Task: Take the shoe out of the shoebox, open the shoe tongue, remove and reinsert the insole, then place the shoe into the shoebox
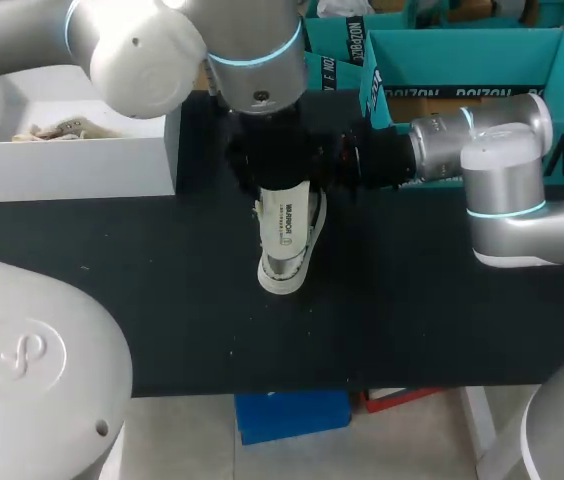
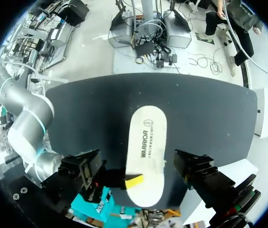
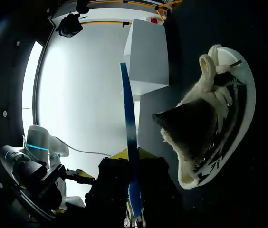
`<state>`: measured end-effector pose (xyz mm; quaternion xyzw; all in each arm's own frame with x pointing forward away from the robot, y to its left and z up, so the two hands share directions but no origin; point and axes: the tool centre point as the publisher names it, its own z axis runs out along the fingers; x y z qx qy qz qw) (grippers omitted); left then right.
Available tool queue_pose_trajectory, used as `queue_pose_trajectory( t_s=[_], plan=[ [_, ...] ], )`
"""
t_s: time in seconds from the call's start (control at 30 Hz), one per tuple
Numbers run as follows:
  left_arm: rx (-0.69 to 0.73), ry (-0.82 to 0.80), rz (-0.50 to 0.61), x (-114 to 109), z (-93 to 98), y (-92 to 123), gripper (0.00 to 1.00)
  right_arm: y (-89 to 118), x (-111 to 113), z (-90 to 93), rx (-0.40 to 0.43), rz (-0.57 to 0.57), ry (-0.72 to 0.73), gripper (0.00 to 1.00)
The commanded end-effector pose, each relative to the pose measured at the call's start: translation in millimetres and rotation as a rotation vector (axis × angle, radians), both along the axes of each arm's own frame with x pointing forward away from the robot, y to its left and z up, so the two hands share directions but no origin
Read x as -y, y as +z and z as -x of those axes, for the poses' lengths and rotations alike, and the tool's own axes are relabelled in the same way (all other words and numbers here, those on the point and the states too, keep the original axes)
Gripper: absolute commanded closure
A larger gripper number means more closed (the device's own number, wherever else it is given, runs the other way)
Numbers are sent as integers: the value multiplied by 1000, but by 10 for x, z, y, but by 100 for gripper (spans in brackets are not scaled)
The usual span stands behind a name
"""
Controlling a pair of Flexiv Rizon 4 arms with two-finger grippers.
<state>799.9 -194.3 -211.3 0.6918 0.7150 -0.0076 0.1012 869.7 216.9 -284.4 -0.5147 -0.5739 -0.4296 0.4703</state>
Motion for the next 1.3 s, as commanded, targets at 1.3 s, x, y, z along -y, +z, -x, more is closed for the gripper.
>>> queue_pose_trajectory(
  t_s=[1.3],
  plan=[
    [-35, 40, -61, -171, -1397, -158, 0, -8, -10, -2, 0, 0, -2, 100]
  ],
)
